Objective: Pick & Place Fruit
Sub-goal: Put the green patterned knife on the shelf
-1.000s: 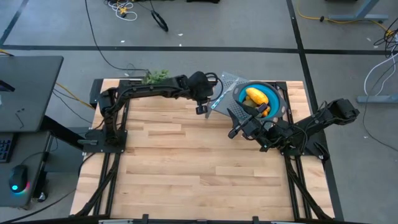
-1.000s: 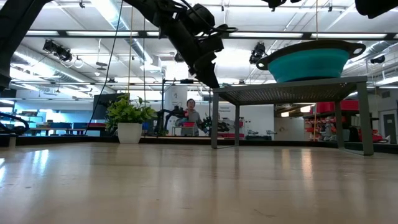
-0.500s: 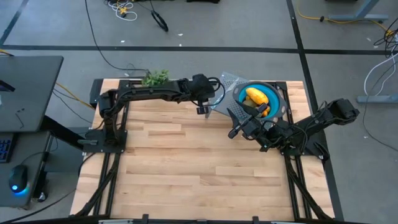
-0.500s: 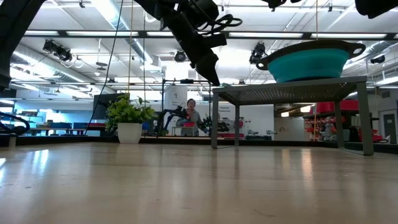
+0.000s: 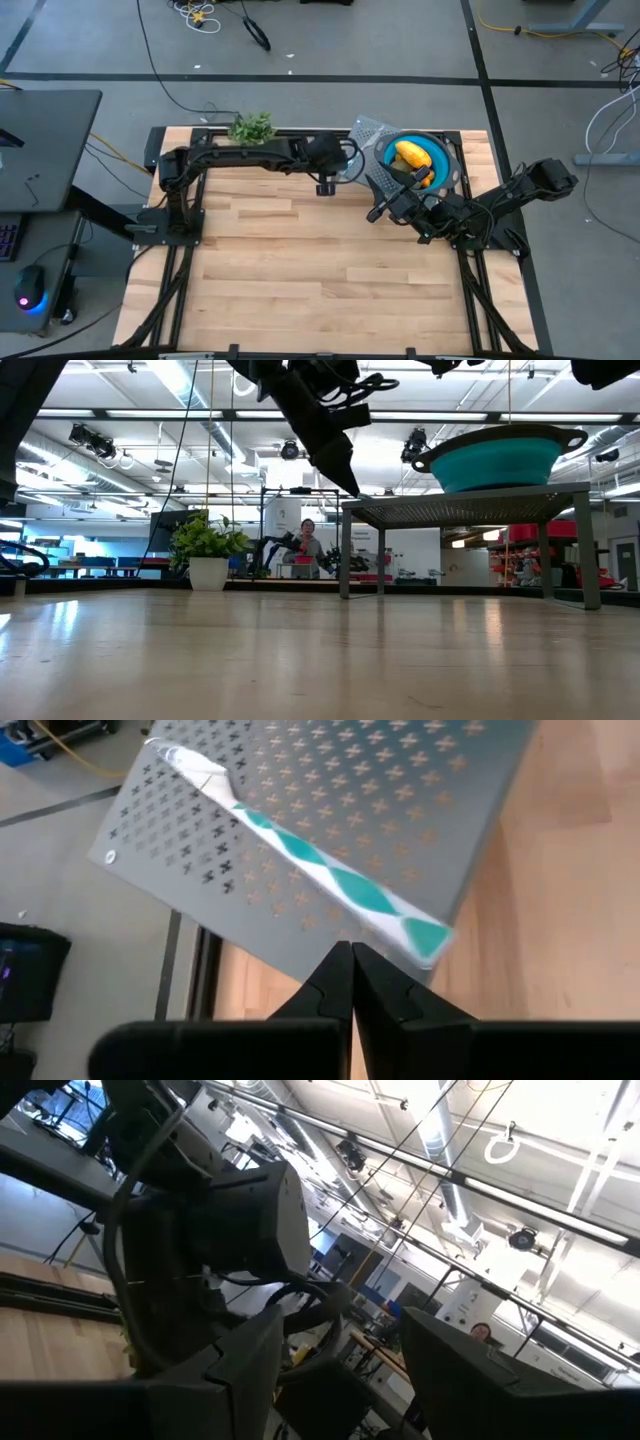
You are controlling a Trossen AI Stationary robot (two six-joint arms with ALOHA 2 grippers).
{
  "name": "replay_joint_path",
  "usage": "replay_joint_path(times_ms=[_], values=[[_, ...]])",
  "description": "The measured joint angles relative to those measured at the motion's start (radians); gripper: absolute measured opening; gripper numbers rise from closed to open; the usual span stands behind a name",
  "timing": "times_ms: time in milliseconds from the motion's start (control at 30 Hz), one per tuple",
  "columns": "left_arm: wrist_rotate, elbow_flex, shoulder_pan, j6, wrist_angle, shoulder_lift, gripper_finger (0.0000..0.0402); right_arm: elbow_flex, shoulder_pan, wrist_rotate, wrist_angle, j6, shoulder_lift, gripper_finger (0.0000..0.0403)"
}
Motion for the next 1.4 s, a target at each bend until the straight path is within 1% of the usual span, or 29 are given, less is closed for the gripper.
replay_joint_path(times_ms=[300,467,867,1067,1267,1400], values=[[0.002,-0.006,-0.014,-0.004,-0.003,-0.001,0.0005,0.0,0.0,0.0,0.0,0.0,0.0,0.0212],[0.035,-0.006,-0.014,-0.016,-0.009,-0.001,0.0005,0.0,0.0,0.0,-0.001,0.0,0.0,0.0212],[0.053,-0.006,-0.016,-0.031,0.006,-0.001,0.0006,0.0,0.0,0.0,-0.002,0.0,0.0,0.0212],[0.108,-0.006,-0.016,-0.054,0.021,-0.001,0.0006,0.0,0.0,0.0,-0.003,0.0,0.0,0.0212],[0.114,-0.006,-0.017,-0.058,0.026,-0.001,0.0004,0.0,0.0,0.0,-0.005,0.0,0.0,0.0212],[0.136,-0.006,-0.017,-0.083,0.032,-0.001,0.0007,0.0,0.0,0.0,-0.005,0.0,0.0,0.0212]])
